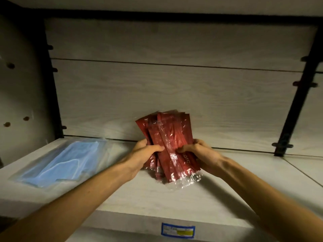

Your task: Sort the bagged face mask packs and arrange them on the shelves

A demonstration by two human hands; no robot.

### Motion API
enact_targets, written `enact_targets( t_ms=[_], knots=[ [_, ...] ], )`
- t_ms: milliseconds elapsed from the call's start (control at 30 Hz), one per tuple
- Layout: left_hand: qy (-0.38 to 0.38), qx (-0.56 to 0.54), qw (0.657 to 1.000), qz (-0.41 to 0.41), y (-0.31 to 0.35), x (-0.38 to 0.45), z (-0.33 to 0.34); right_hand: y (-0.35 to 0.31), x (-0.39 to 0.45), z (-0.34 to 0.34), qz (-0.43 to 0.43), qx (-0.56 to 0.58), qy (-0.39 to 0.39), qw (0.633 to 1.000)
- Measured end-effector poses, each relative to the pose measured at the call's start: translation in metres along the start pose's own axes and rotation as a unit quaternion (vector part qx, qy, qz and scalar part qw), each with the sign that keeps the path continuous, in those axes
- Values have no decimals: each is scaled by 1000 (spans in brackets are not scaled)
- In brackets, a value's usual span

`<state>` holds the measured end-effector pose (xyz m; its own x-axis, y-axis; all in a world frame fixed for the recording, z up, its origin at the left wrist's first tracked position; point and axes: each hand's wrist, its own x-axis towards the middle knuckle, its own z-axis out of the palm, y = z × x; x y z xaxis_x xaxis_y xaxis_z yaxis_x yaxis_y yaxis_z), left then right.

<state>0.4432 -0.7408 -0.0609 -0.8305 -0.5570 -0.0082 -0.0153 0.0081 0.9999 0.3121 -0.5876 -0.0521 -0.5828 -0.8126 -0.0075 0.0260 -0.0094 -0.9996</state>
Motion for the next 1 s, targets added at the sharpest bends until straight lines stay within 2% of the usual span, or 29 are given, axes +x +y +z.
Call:
enact_targets(
  t_ms=[100,233,367,567,633,733,867,1000],
  knots=[
    [24,-32,999,-30,1,7,-3,3,6,2,-3,-49,26,998],
    [7,-82,995,-57,8,18,-4,-4,12,-7,-33,-136,54,989],
    [-14,-91,994,-57,5,20,5,0,15,-19,-53,-112,88,988],
    [-45,-100,990,-86,-8,18,0,13,24,-27,-14,-88,111,990],
    [-50,-102,990,-82,-8,18,-3,12,27,-32,-34,-106,139,984],
    [-47,-101,991,-77,-8,17,-1,10,28,-43,-84,-122,223,964],
    [-39,-89,993,-72,-9,17,2,-1,21,-50,-132,-42,293,946],
    [-18,-96,994,-54,-10,20,3,-9,17,-52,-119,21,306,944]
  ],
)
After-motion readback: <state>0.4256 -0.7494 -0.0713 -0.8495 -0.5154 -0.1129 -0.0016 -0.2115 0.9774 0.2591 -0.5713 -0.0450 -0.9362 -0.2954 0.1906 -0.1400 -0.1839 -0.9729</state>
